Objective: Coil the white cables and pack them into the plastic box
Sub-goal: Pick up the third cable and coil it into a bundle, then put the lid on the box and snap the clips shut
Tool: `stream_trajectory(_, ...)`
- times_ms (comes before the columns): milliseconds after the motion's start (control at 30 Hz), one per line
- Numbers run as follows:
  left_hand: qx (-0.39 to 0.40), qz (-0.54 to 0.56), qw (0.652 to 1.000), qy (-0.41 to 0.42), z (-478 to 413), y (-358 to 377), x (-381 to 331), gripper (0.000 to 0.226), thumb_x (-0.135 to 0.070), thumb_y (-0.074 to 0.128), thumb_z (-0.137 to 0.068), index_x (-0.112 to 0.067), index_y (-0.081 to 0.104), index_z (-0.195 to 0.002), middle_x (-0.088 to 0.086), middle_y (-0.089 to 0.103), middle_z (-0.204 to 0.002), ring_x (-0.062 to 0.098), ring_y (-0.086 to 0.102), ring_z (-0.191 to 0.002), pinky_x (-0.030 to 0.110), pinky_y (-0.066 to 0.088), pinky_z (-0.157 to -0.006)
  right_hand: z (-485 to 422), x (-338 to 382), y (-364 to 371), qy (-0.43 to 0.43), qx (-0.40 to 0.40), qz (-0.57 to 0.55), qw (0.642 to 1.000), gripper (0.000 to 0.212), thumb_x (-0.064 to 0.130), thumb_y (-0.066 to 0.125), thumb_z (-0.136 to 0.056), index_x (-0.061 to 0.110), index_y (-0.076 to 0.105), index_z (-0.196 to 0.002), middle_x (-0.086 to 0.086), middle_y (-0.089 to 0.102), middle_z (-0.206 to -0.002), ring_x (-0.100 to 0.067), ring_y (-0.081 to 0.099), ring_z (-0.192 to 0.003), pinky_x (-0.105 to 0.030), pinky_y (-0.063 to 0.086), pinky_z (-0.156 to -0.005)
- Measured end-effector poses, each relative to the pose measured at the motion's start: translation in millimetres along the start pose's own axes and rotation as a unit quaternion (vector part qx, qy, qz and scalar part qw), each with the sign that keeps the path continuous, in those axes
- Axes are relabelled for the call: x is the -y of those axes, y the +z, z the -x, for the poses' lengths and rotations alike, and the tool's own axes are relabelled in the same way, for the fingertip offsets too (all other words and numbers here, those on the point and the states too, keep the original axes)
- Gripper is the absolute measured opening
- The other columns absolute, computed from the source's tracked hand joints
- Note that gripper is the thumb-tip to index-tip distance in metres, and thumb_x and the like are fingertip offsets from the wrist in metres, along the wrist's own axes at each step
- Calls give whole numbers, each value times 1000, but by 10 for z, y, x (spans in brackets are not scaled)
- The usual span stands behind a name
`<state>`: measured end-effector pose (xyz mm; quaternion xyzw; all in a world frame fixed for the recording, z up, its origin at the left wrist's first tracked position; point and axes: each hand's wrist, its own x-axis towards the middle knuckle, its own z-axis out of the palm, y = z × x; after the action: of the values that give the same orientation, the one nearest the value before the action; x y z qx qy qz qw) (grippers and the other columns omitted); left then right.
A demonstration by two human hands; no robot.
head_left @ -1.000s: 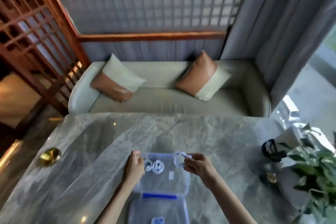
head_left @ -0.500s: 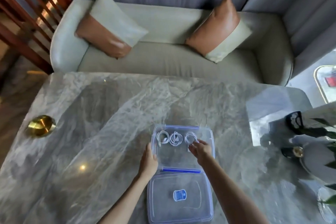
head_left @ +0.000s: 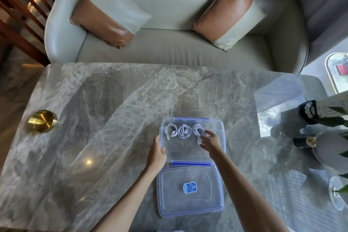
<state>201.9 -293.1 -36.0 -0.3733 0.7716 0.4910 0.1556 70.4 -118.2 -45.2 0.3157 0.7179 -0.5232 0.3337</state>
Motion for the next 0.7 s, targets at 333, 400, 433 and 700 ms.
stream_trajectory(333,4,49,999,-19,40,-24,-18,60,-18,46,-99,-10,20,-152,25,58,-128,37,57,-118,41,44,-96,210,-48,-184,-52,51,30,997,53,-3,50,-95,8,43,-147,-13,53,-111,-23,54,-100,-45,53,-98)
stream_trajectory(400,5,69,997,-28,102,-35,-3,63,-24,42,-101,-10,12,-155,16,59,-126,29,57,-117,37,42,-97,355,-38,-299,-115,53,7,992,40,-2,49,-97,4,54,-136,-16,61,-105,-25,62,-93,-42,56,-90)
stream_trajectory(433,-8,73,997,-30,144,-40,18,63,-26,40,-101,-10,12,-155,12,58,-125,27,56,-116,35,42,-96,447,-42,-373,-154,44,-12,987,34,-1,48,-97,5,63,-127,-14,67,-100,-23,66,-84,-36,59,-79)
stream_trajectory(700,-107,-2,973,-205,738,99,596,33,-21,43,-95,3,50,-116,28,57,-125,41,55,-116,44,45,-95,725,-1125,-990,-66,-170,12,983,32,-1,47,-88,4,68,-112,-13,66,-99,-22,54,-85,-36,42,-78)
